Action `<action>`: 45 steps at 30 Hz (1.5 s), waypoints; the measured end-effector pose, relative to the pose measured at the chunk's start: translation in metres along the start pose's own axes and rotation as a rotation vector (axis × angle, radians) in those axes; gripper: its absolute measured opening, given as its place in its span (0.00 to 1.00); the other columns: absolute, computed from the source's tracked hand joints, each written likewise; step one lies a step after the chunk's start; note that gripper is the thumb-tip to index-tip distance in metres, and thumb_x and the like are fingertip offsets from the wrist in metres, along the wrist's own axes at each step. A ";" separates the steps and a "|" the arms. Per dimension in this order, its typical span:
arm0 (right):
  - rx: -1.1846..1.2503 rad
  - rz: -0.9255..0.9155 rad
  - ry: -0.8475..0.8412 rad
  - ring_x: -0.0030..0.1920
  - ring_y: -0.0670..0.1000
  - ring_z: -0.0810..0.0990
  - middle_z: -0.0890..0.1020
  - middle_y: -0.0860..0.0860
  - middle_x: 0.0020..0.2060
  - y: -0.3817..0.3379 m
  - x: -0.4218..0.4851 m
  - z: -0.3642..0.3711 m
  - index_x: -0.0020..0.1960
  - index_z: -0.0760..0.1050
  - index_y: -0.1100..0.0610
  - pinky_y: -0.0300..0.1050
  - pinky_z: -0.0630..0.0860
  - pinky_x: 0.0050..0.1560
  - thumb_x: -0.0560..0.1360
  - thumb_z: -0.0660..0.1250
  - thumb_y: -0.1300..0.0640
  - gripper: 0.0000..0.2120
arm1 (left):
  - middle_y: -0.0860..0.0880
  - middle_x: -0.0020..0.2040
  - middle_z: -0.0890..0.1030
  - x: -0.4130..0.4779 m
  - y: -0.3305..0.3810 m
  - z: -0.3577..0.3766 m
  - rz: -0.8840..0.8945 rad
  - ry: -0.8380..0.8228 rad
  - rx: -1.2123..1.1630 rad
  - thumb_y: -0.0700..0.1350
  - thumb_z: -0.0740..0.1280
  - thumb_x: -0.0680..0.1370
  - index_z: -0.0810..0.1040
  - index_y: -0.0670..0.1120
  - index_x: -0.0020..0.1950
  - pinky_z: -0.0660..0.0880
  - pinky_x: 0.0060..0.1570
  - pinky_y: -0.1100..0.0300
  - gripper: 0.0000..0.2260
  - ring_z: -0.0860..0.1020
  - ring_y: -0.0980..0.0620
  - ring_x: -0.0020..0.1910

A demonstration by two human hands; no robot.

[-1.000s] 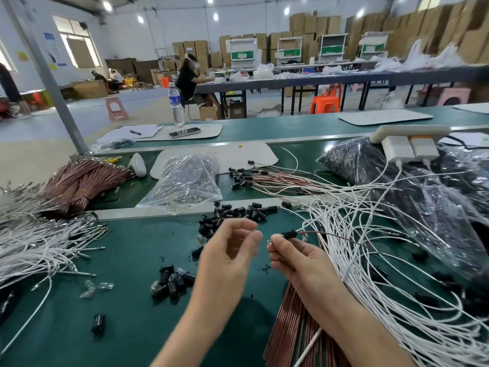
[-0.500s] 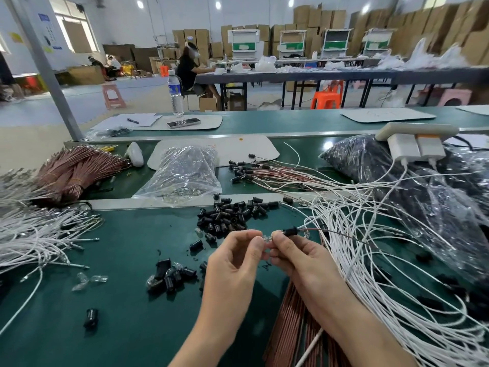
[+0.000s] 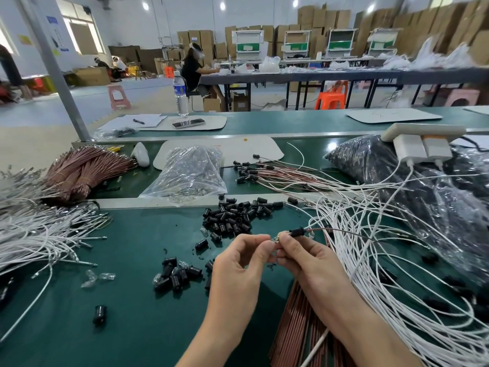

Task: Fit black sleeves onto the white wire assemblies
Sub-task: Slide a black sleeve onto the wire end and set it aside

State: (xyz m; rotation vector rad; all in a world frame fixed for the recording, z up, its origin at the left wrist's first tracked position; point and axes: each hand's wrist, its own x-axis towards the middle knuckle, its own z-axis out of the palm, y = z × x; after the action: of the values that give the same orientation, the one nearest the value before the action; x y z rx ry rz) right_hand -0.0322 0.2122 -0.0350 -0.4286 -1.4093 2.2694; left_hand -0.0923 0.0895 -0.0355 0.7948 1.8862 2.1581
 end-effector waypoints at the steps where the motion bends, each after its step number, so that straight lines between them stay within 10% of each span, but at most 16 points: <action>1: 0.003 -0.001 -0.002 0.40 0.46 0.83 0.85 0.52 0.37 0.000 0.000 0.000 0.44 0.87 0.56 0.35 0.80 0.43 0.64 0.77 0.46 0.15 | 0.49 0.43 0.86 0.000 -0.001 0.000 0.000 0.005 -0.001 0.43 0.71 0.78 0.84 0.47 0.50 0.81 0.48 0.61 0.02 0.85 0.51 0.44; 11: -0.096 -0.072 -0.023 0.44 0.51 0.85 0.86 0.55 0.42 0.005 -0.003 0.001 0.48 0.86 0.57 0.39 0.80 0.49 0.63 0.80 0.36 0.26 | 0.49 0.41 0.86 -0.002 -0.002 0.002 0.019 0.046 0.005 0.44 0.72 0.78 0.84 0.51 0.47 0.80 0.44 0.62 0.03 0.85 0.51 0.41; 24: 0.136 0.072 -0.062 0.44 0.49 0.85 0.86 0.57 0.43 -0.004 -0.005 0.005 0.44 0.87 0.58 0.39 0.82 0.47 0.64 0.76 0.52 0.12 | 0.63 0.52 0.80 0.002 -0.004 -0.008 0.455 -0.044 0.544 0.46 0.71 0.79 0.77 0.57 0.60 0.74 0.51 0.72 0.11 0.80 0.63 0.53; 34: 0.177 0.150 -0.087 0.56 0.62 0.81 0.81 0.70 0.55 -0.001 -0.007 0.007 0.48 0.86 0.62 0.48 0.82 0.56 0.67 0.77 0.54 0.14 | 0.62 0.46 0.81 0.001 -0.004 -0.009 0.397 -0.006 0.507 0.42 0.73 0.77 0.77 0.58 0.50 0.73 0.45 0.73 0.12 0.81 0.61 0.46; 45: 0.360 0.155 0.032 0.38 0.49 0.86 0.86 0.56 0.40 0.000 -0.010 0.019 0.38 0.86 0.59 0.39 0.82 0.40 0.68 0.72 0.59 0.05 | 0.62 0.48 0.83 0.004 -0.011 -0.004 0.345 0.010 0.465 0.43 0.73 0.77 0.82 0.50 0.52 0.74 0.47 0.73 0.06 0.82 0.62 0.49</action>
State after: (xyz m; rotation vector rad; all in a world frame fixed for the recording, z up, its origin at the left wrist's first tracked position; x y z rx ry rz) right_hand -0.0329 0.1927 -0.0266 -0.4663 -0.9500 2.5599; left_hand -0.1001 0.0896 -0.0452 1.2777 2.4522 1.9024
